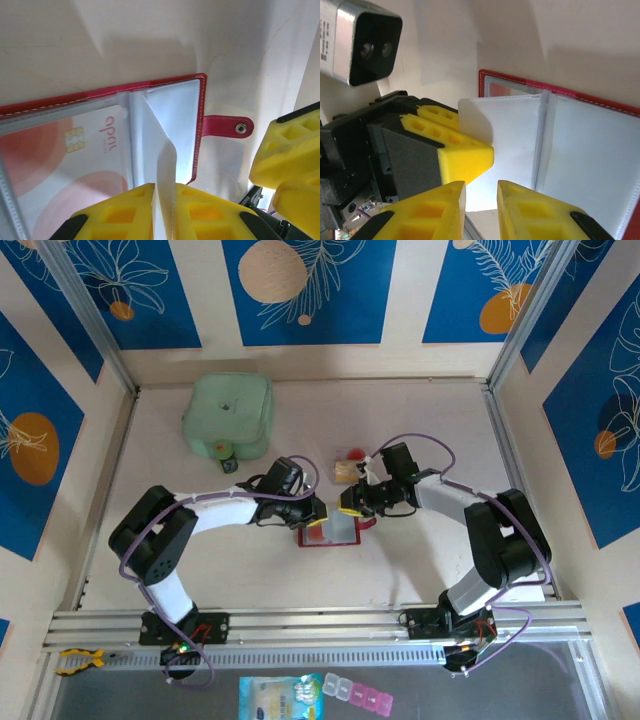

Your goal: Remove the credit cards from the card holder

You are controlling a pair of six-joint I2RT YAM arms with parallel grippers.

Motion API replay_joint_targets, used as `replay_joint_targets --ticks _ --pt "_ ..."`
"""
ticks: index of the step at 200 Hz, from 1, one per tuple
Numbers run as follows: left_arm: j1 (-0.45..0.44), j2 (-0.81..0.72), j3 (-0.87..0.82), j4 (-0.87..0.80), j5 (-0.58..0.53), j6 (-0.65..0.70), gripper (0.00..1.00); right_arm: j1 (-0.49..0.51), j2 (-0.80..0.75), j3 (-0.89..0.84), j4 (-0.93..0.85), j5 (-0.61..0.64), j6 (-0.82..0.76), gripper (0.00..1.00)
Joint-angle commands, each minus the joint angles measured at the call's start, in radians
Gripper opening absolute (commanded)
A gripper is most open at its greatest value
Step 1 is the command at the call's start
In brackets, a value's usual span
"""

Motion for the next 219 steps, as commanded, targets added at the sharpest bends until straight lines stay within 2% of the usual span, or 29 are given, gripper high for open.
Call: replay_joint_targets --ticks 1,60,104,118,146,219 --pt "-0.023 0.008 0.045 -0.02 0.026 0.001 0.17 -0.02 -0.039 -0.021 -0.051 -0.006 -0.025 0.24" --pt "-0.057 0.073 0.12 -0.021 0.035 0.0 0.18 -0.068 -0.092 -0.049 -0.077 -0.005 -0.041 0.24" --pt "-0.079 0.131 0.181 -0.019 0.045 0.0 0.29 -0.097 -0.135 -0.054 -0.118 -0.003 -0.054 0.24" --pt "-0.085 0.146 0.194 -0.015 0.051 0.0 0.37 -0.102 -0.145 -0.055 -0.129 -0.003 -0.058 0.24" --pt "-0.091 0.17 0.211 -0.012 0.053 0.001 0.42 -0.109 -0.163 -0.058 -0.14 -0.003 -0.057 0.25" --pt "-0.091 0.247 0.211 0.015 0.062 -0.005 0.42 -0.11 -0.188 -0.067 -0.15 0.0 -0.046 0.25"
